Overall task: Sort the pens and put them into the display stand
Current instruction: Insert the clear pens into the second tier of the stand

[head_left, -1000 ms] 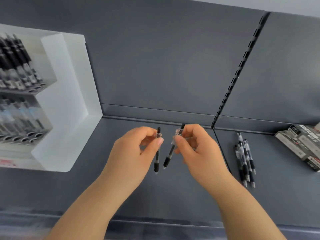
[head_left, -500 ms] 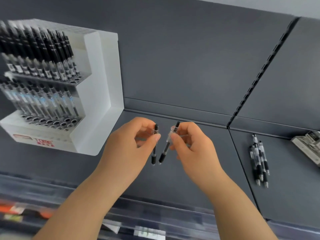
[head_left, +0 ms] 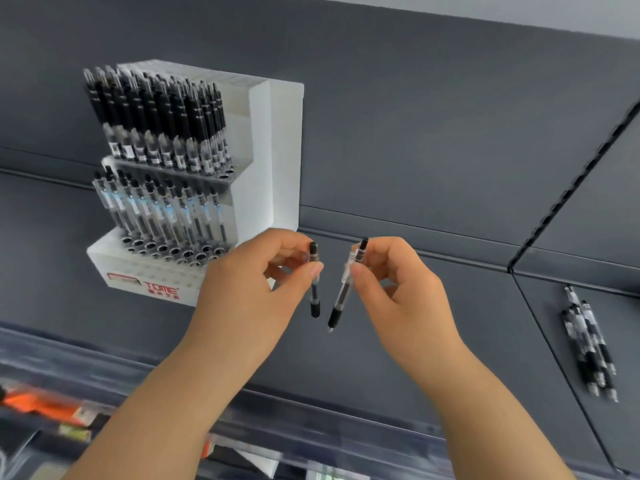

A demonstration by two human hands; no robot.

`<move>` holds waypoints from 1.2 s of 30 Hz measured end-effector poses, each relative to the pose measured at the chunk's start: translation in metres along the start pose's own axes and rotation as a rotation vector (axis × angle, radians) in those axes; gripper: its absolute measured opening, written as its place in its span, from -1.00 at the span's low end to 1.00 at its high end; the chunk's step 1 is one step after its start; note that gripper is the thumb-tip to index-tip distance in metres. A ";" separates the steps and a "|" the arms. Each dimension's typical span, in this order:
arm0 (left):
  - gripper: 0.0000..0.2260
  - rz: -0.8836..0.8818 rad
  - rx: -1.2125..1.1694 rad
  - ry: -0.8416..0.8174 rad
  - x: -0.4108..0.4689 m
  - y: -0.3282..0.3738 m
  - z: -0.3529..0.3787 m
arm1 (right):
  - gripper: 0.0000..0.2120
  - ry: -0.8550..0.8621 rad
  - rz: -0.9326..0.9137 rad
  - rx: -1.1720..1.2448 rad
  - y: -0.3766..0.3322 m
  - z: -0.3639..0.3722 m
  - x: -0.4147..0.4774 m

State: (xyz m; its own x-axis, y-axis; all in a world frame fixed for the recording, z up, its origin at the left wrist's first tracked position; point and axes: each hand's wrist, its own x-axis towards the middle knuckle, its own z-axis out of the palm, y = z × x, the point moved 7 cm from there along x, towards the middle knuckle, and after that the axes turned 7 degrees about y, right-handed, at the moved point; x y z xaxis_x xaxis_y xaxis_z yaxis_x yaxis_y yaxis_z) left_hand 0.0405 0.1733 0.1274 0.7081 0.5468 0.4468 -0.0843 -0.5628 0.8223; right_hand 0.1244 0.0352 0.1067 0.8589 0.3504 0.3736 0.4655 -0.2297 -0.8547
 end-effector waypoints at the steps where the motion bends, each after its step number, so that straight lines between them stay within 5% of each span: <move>1: -0.82 0.012 -0.016 0.016 0.006 -0.005 -0.012 | -0.88 0.020 -0.010 -0.005 -0.006 0.009 0.003; 11: -0.75 0.222 -0.017 -0.005 0.082 -0.049 -0.117 | -0.92 0.245 -0.029 -0.015 -0.061 0.108 0.035; 19: -0.83 0.357 0.096 -0.140 0.113 -0.066 -0.124 | -0.81 0.333 0.012 -0.107 -0.070 0.142 0.037; 36: -0.80 0.571 0.328 -0.120 0.134 -0.080 -0.106 | -0.88 0.204 -0.029 -0.415 -0.061 0.163 0.060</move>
State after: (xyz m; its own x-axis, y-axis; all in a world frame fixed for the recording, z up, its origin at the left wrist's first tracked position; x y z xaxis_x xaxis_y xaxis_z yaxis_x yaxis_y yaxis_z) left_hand 0.0676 0.3572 0.1591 0.6903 0.0447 0.7222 -0.2652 -0.9130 0.3100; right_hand 0.1129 0.2183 0.1221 0.8494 0.1855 0.4941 0.5004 -0.5809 -0.6420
